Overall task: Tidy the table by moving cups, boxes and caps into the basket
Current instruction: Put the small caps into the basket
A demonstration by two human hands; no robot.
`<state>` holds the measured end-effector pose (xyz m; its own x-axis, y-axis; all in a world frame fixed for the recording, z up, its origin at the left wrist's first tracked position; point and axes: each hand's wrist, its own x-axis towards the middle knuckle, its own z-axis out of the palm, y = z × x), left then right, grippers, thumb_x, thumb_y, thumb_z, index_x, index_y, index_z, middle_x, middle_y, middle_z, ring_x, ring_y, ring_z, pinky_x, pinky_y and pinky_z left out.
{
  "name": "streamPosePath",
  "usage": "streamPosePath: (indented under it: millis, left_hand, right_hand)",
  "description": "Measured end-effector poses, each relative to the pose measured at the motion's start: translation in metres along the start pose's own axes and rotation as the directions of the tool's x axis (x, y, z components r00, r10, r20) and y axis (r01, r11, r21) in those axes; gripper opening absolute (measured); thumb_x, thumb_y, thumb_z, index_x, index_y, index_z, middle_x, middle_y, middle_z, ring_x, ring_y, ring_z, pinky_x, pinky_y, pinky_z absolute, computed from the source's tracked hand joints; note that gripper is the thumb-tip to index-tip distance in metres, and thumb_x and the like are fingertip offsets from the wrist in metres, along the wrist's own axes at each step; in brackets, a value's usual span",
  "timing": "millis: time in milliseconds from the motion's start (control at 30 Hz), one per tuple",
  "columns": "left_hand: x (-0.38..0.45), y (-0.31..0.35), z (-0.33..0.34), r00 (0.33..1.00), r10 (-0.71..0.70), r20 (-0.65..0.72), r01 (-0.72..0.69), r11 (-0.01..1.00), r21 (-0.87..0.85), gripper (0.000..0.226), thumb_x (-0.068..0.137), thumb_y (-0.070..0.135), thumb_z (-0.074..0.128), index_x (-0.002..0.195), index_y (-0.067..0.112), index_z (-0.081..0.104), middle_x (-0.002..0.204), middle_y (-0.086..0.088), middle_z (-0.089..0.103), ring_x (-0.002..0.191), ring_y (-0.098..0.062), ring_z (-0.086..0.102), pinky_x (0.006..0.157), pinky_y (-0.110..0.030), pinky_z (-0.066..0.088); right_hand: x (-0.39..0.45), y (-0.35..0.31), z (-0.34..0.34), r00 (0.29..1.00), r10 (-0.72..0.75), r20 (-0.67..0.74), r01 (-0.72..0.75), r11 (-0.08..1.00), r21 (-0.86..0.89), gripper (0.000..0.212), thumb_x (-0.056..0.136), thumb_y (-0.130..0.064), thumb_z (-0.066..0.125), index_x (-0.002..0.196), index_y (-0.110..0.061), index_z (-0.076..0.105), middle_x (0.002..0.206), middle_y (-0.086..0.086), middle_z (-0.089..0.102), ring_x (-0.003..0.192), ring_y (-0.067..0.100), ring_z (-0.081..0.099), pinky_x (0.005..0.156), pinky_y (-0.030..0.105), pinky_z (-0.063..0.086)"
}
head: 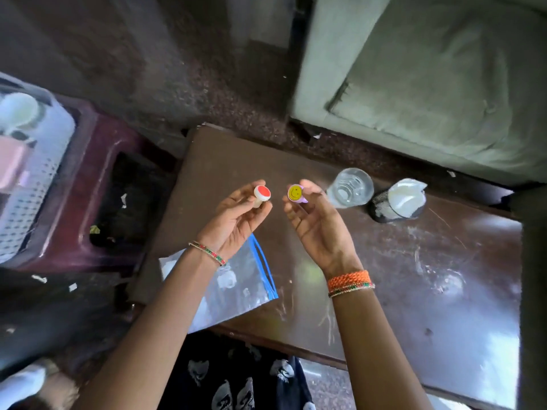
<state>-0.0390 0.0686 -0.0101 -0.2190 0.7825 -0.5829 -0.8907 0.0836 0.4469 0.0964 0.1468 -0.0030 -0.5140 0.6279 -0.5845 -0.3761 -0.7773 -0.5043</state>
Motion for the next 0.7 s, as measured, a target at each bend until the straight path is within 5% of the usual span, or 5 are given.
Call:
streamPosePath:
  millis: [133,367,467,567,700]
  left_hand:
    - [-0.029,0.068,-0.040,0.999,0.043,-0.029,-0.046,0.993,-0.106,0.021,0.089,0.003,0.042,0.094,0.007,0.062,0.085,-0.006,0.071,0.079,-0.012,0.070,0.073,-0.023,0.059]
    - [-0.073,0.201,-0.123,0.880,0.362,-0.309,-0.318,0.930,0.184,0.016,0.092,0.003,0.049,0.083,0.014,0.057,0.080,-0.001,0.068,0.069,-0.008,0.069,0.062,-0.016,0.056]
    - [-0.082,0.250,-0.160,0.806,0.356,-0.473,-0.426,0.904,-0.045,0.007,0.092,0.006,0.052,0.090,0.010,0.058,0.086,-0.003,0.062,0.075,-0.008,0.063,0.059,-0.016,0.056]
    - [-0.076,0.289,-0.192,0.726,0.351,-0.591,-0.502,0.859,-0.107,0.007,0.092,0.003,0.050,0.095,0.006,0.055,0.083,-0.004,0.057,0.076,-0.009,0.055,0.056,-0.014,0.055]
    - [-0.062,0.315,-0.209,0.644,0.385,-0.661,-0.561,0.825,-0.066,0.020,0.092,0.003,0.049,0.074,0.010,0.055,0.056,0.004,0.061,0.059,-0.005,0.054,0.056,-0.017,0.053]
  right_hand:
    - [0.021,0.036,0.076,0.992,0.065,0.112,-0.050,0.990,-0.128,0.020,0.089,0.004,0.052,0.083,-0.013,0.061,0.081,0.005,0.071,0.081,0.018,0.069,0.073,0.023,0.057]
    - [0.057,0.122,0.220,0.955,0.134,0.264,-0.011,0.907,-0.421,0.022,0.093,0.009,0.045,0.107,0.000,0.060,0.104,0.018,0.062,0.097,0.028,0.061,0.091,0.031,0.054]
    - [0.074,0.165,0.281,0.931,0.127,0.343,0.091,0.828,-0.554,0.026,0.093,0.010,0.044,0.117,0.006,0.056,0.101,0.012,0.064,0.098,0.023,0.059,0.096,0.032,0.051]
    - [0.097,0.210,0.340,0.913,0.077,0.400,0.258,0.649,-0.716,0.027,0.090,0.013,0.051,0.117,0.011,0.052,0.102,0.018,0.065,0.091,0.020,0.060,0.083,0.026,0.055]
    - [0.142,0.253,0.392,0.839,0.047,0.542,0.528,0.164,-0.833,0.025,0.084,0.007,0.062,0.107,0.006,0.052,0.092,0.013,0.064,0.082,0.019,0.061,0.075,0.026,0.050]
